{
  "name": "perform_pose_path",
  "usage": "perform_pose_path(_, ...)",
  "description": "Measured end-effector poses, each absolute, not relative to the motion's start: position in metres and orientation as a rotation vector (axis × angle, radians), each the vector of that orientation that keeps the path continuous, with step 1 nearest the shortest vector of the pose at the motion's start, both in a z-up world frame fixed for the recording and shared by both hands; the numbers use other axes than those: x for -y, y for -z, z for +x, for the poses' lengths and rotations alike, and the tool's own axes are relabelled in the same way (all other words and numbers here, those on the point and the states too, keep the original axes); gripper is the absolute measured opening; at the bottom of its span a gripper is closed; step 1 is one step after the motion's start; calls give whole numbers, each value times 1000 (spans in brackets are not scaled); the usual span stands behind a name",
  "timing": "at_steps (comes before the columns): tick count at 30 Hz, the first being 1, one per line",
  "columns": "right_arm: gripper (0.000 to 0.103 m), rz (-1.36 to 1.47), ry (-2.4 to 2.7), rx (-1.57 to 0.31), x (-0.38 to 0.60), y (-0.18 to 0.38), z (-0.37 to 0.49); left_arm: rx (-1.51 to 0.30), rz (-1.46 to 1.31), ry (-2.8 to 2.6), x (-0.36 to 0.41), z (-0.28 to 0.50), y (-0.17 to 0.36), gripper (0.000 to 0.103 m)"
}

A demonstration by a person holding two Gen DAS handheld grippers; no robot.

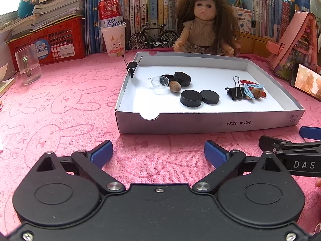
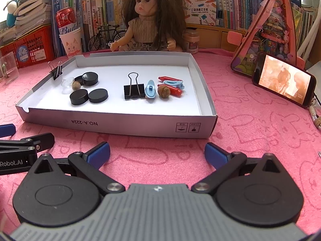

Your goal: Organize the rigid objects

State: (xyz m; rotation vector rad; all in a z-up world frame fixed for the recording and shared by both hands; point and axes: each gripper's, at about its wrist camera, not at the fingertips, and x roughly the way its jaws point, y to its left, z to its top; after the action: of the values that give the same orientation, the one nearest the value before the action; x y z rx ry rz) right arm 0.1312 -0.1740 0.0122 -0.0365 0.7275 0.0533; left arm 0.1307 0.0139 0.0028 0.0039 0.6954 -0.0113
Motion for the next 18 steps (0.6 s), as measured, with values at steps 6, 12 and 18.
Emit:
perform_pose_path(6,103,-37,-53,-728,174,-12,131,-702,1,2,-14,132,-2,102)
perform_pose_path(12,103,-38,-53,-728,174,-12,131,-702,1,2,-14,132,-2,103)
perform_pose_path(18,103,-38,-53,-728,174,-12,131,-702,1,2,-14,132,-2,103)
